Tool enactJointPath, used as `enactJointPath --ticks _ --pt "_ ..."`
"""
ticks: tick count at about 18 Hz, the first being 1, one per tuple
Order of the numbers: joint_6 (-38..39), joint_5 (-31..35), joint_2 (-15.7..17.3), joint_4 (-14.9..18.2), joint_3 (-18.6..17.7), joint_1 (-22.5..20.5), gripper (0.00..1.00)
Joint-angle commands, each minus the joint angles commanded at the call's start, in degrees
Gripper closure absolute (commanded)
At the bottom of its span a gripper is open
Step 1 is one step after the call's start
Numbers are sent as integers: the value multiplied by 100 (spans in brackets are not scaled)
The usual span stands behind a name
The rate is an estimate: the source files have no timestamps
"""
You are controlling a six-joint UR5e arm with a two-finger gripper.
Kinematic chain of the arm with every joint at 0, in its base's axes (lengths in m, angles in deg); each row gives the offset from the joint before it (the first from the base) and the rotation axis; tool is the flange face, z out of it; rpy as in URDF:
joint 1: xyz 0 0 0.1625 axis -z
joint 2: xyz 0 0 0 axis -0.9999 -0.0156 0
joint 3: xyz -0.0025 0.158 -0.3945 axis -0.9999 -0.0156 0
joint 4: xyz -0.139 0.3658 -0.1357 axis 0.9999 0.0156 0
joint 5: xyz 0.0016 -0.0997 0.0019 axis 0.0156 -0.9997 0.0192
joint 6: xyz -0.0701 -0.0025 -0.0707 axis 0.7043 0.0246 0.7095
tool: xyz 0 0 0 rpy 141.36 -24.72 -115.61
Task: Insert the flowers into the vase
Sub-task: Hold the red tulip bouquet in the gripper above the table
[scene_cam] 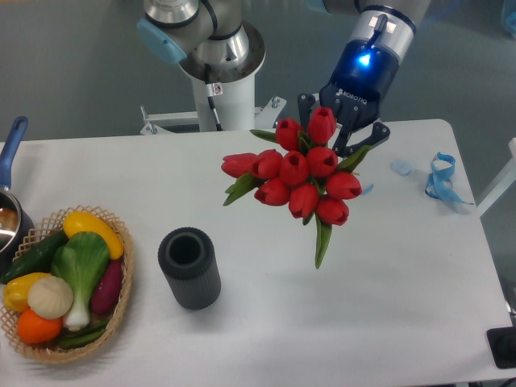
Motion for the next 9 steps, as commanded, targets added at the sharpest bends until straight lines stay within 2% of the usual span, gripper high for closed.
enactJointPath --ticks 9 --pt "9 -18 -35 -26 26 53 90"
